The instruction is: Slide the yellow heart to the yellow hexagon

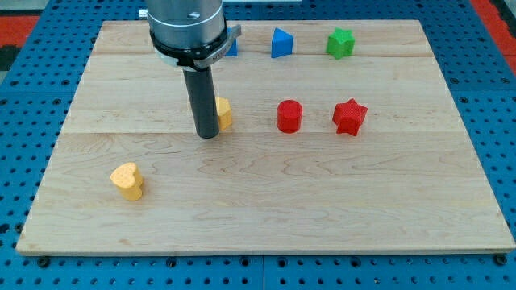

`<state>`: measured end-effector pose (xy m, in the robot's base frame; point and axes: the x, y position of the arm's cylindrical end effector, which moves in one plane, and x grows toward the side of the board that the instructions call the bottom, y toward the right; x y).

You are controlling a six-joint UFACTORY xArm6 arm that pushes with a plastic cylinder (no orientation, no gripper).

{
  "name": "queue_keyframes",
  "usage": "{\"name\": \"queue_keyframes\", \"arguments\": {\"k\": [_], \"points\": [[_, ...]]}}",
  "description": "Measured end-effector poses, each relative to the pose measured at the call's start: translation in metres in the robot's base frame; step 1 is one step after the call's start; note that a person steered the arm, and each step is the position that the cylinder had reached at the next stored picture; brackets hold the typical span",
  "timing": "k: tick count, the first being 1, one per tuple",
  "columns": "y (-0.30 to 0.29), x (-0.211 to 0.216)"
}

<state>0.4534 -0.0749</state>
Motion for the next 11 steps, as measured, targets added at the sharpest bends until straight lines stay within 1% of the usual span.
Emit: {"name": "queue_keyframes", "arguments": {"k": [2,3,5,6,7,8,9,10,11], "points": [[0.011,0.146],[-0.010,0.161],[-0.035,0.070],[-0.038,0.044],[-0.039,0.085],[-0.104,0.090],[-0.131,0.081],[-0.137,0.063],[-0.148,0.022]]}}
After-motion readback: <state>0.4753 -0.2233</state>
